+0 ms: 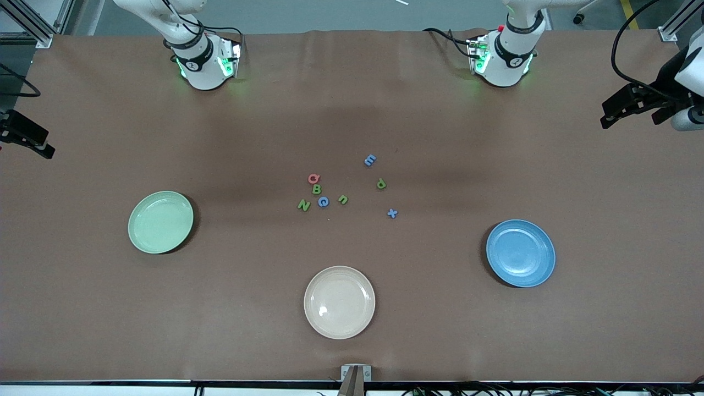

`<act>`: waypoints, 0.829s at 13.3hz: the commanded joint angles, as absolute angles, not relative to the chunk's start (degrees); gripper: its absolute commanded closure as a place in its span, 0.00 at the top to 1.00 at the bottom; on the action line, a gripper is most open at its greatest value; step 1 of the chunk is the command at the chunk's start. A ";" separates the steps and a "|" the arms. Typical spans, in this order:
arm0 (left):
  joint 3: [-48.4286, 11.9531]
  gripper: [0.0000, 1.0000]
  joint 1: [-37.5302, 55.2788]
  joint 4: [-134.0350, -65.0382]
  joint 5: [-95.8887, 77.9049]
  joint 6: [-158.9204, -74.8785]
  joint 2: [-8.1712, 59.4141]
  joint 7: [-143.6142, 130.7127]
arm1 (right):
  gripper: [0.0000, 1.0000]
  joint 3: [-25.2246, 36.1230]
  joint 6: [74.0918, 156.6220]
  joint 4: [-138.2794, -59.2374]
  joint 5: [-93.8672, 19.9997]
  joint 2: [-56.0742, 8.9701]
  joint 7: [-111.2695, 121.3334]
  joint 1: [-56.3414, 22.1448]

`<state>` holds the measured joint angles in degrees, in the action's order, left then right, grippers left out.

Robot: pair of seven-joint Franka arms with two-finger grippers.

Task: Sort upper and lower case letters into plates
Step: 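Move both grippers out from rest toward the scattered letters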

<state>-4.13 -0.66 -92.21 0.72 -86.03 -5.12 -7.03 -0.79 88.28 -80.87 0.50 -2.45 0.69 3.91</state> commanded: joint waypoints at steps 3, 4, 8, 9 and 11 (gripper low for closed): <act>-3.96 1.00 -0.97 -90.27 1.22 -85.61 -4.48 -5.98 | 1.00 -1.05 88.33 -81.30 0.00 -1.85 0.79 4.48; -4.04 1.00 -0.97 -89.74 1.49 -85.61 -4.40 -5.98 | 1.00 -1.05 88.33 -81.30 0.00 -1.85 0.79 4.48; -5.18 1.00 0.52 -89.38 0.35 -86.30 2.09 -6.85 | 1.00 -1.05 88.33 -81.30 -0.17 -1.85 0.53 4.40; -6.32 1.00 1.75 -89.82 0.26 -88.57 3.68 -7.73 | 1.00 -1.05 88.33 -81.39 -0.52 -1.93 0.35 4.31; -7.90 1.00 4.47 -91.57 0.26 -94.10 7.45 -13.41 | 1.00 -1.49 88.50 -81.47 -1.14 -3.24 0.18 3.26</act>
<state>-6.69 2.03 -91.66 0.59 -90.70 3.82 -8.97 -0.98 88.24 -80.93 0.24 -2.68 0.68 3.78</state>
